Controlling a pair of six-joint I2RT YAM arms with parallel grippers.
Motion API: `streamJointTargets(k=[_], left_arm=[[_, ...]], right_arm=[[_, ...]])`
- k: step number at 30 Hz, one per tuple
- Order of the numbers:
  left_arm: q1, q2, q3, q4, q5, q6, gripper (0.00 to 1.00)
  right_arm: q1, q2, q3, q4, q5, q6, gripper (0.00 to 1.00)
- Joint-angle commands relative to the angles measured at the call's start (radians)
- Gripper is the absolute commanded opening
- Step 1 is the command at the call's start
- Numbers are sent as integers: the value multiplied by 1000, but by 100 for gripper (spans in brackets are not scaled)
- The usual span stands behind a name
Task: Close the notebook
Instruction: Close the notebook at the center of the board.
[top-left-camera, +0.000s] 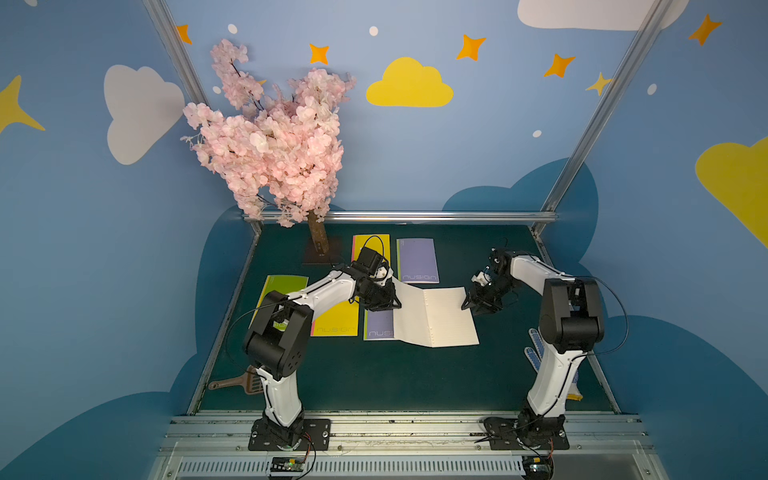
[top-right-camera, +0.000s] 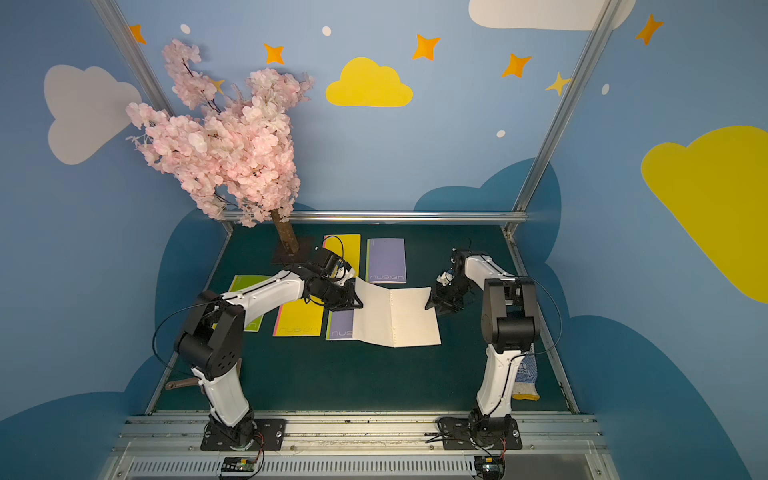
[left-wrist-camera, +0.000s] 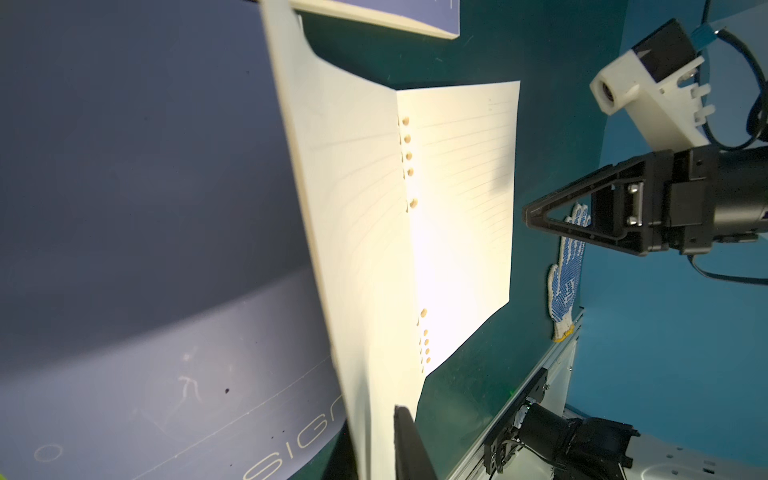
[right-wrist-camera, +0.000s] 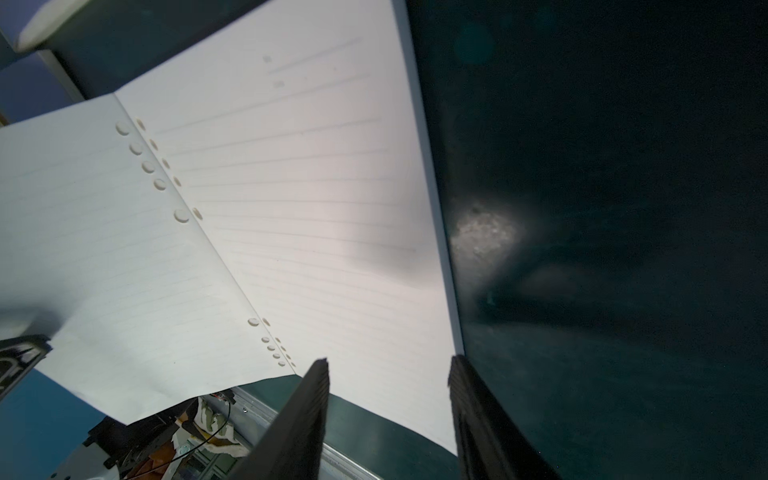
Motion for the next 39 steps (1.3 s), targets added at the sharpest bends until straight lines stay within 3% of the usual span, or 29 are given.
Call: streamJointTargets(k=[1,22,39], left_arm=[[3,-45,5,14,31,0,20],[-95,-129,-76,257,-12,-82,27],[-165,-92,-77,438,28,-164,30]], right_arm=[[-4,15,-11,7,-17,-2,49],[-15,-36,-50,21,-30,2,49],[-44,-101,-44,-4,-35,-3,50]])
